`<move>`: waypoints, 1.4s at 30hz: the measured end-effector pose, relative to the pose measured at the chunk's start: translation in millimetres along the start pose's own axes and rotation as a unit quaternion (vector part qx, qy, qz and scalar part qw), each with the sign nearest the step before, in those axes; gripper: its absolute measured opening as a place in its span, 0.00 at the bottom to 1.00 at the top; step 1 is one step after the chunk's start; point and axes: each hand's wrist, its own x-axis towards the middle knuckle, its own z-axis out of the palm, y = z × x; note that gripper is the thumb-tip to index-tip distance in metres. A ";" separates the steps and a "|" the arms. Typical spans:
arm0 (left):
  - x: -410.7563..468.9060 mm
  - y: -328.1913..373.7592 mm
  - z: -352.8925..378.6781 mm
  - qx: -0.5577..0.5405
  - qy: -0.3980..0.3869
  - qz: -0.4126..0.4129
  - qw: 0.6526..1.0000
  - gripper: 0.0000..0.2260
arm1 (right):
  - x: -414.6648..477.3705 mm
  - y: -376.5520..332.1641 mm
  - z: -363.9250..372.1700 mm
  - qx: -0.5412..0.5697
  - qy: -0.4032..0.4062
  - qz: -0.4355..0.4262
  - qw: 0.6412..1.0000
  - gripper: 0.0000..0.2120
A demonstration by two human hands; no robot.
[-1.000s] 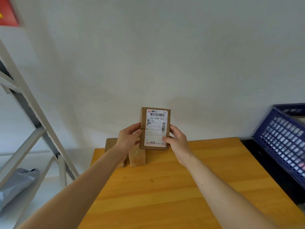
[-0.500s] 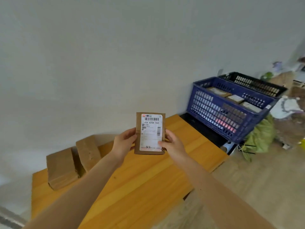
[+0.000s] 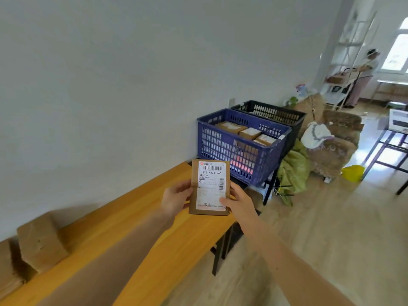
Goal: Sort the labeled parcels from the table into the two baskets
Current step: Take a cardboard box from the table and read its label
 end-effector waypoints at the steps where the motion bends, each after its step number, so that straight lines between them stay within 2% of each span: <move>1: 1.8 0.3 19.6 0.004 -0.005 -0.001 1.000 0.13 | 1.1 1.3 -19.0 0.007 0.004 0.001 1.000 0.25; 9: 19.5 4.6 165.1 0.017 0.003 -0.007 1.000 0.10 | 25.6 9.2 -165.9 0.016 -0.019 -0.006 1.000 0.25; 12: 28.0 6.8 207.0 0.022 0.003 -0.015 1.000 0.10 | 39.1 11.7 -207.8 0.020 -0.010 0.000 1.000 0.29; 20: 78.3 20.1 304.2 0.041 -0.010 -0.027 0.999 0.10 | 84.5 20.3 -303.1 0.038 0.010 -0.001 0.999 0.31; 26: 148.0 16.2 352.8 0.032 -0.012 -0.044 0.998 0.12 | 144.9 12.0 -351.2 -0.007 0.001 -0.019 1.000 0.28; 34: 258.9 38.3 399.3 -0.022 -0.006 -0.018 1.000 0.11 | 259.5 -28.8 -397.3 -0.071 -0.009 -0.042 0.997 0.25; 42: 328.1 60.0 413.1 -0.050 0.025 0.002 0.998 0.10 | 351.4 -51.8 -412.7 -0.048 -0.051 -0.059 0.996 0.22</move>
